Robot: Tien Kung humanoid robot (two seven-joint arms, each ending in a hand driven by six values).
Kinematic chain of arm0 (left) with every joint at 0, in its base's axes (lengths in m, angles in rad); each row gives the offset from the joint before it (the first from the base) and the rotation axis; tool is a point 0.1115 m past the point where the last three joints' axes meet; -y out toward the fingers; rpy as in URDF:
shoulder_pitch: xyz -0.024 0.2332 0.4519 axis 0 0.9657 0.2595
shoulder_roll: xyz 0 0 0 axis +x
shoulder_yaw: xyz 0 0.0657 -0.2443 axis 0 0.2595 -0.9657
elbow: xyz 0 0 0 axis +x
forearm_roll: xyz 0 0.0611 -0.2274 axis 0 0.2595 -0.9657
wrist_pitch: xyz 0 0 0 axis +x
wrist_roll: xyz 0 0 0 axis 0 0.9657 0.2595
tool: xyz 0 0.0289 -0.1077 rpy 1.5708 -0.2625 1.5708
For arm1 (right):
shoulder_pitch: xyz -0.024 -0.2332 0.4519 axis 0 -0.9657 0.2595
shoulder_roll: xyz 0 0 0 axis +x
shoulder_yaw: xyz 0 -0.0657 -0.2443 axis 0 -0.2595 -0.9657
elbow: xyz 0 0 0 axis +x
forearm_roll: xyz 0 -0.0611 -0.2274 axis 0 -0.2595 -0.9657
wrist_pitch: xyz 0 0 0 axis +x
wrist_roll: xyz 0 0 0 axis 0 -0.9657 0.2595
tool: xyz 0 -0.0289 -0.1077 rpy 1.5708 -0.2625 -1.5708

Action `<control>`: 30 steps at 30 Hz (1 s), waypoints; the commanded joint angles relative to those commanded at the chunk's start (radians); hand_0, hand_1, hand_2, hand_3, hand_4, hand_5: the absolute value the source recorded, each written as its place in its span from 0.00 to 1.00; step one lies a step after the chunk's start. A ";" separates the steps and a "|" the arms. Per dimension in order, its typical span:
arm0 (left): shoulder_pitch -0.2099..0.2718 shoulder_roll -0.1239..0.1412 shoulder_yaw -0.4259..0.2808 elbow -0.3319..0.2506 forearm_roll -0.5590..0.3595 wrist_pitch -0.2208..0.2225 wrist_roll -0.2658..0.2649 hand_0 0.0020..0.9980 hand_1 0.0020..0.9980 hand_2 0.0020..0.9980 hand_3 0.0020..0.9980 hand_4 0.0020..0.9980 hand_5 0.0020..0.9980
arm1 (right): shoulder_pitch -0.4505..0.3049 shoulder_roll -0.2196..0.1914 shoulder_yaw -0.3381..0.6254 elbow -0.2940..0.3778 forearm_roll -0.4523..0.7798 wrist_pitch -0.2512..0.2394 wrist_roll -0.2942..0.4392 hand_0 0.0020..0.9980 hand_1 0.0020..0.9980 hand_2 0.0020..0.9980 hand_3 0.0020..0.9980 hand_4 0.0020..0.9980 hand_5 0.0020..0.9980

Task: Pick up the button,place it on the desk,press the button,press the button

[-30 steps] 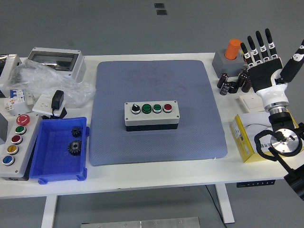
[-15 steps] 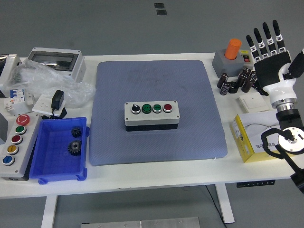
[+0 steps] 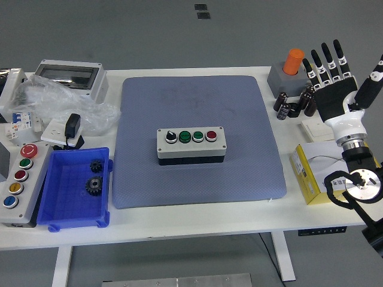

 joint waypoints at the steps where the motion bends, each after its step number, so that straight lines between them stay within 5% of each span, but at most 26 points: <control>1: -0.002 0.002 0.002 0.000 -0.001 0.001 0.004 0.62 0.67 0.64 0.68 0.71 0.49 | -0.001 0.001 0.002 0.003 -0.003 -0.003 -0.001 0.84 0.77 0.83 0.80 1.00 1.00; 13: -0.014 0.010 -0.011 -0.001 0.030 0.012 0.063 0.62 0.67 0.64 0.69 0.72 0.49 | -0.017 0.002 0.051 0.033 -0.049 -0.037 -0.014 0.83 0.76 0.83 0.80 1.00 1.00; 30: -0.005 0.004 -0.047 -0.006 0.064 0.007 0.069 0.62 0.67 0.64 0.69 0.72 0.48 | -0.033 -0.027 0.101 0.095 -0.187 -0.095 -0.055 0.81 0.75 0.82 0.81 1.00 0.95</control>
